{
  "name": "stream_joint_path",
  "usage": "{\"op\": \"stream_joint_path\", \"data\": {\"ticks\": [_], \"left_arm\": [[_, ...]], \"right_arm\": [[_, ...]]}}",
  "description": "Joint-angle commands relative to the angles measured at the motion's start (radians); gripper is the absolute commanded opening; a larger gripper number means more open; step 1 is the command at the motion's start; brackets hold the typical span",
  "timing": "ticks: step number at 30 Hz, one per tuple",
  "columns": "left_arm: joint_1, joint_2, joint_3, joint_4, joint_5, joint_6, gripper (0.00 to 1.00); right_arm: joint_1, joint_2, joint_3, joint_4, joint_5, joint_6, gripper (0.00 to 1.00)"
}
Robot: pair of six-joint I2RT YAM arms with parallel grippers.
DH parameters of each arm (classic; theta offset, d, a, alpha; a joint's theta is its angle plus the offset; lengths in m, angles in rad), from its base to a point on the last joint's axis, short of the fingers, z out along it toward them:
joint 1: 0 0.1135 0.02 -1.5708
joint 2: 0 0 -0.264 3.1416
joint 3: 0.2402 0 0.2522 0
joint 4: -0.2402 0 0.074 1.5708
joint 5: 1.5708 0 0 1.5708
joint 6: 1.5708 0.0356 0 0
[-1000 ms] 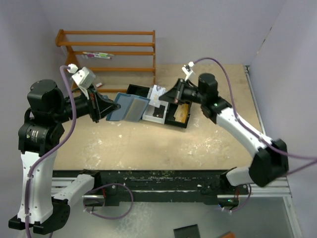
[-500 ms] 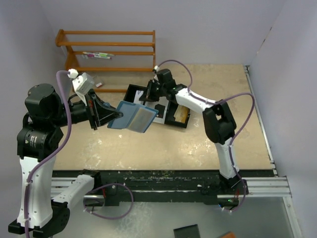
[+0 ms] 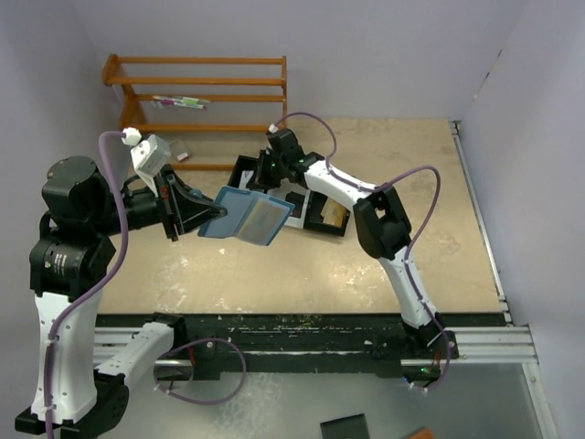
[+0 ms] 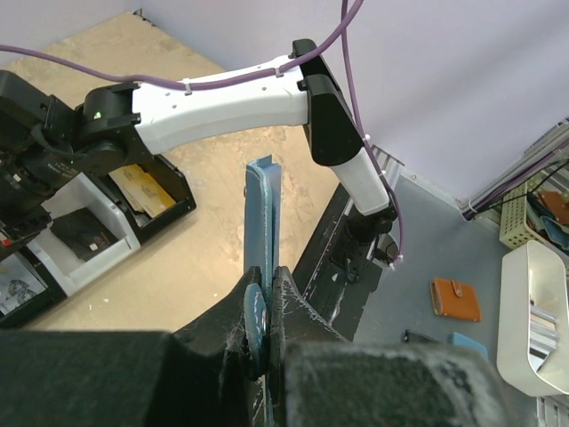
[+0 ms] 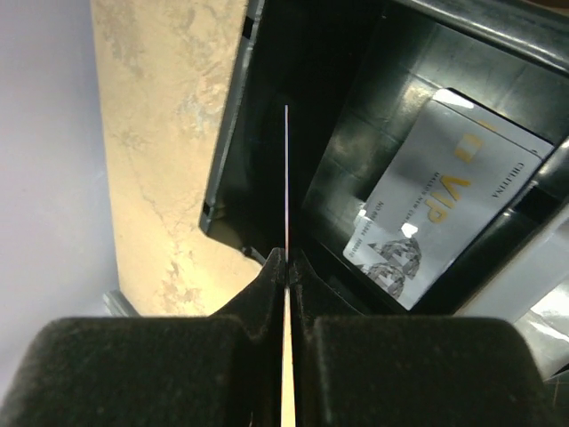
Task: Take the credit cards out of the card holder
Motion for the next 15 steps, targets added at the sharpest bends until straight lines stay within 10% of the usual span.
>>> {"op": "stream_joint_path", "data": {"ticks": [1, 15], "left_arm": [[0.007, -0.009, 0.005, 0.06, 0.019, -0.019, 0.0], [0.007, -0.003, 0.031, 0.068, 0.024, -0.024, 0.0]], "right_arm": [[0.012, 0.006, 0.069, -0.078, 0.069, -0.035, 0.0], [0.015, -0.05, 0.034, -0.127, 0.165, -0.071, 0.17]]}}
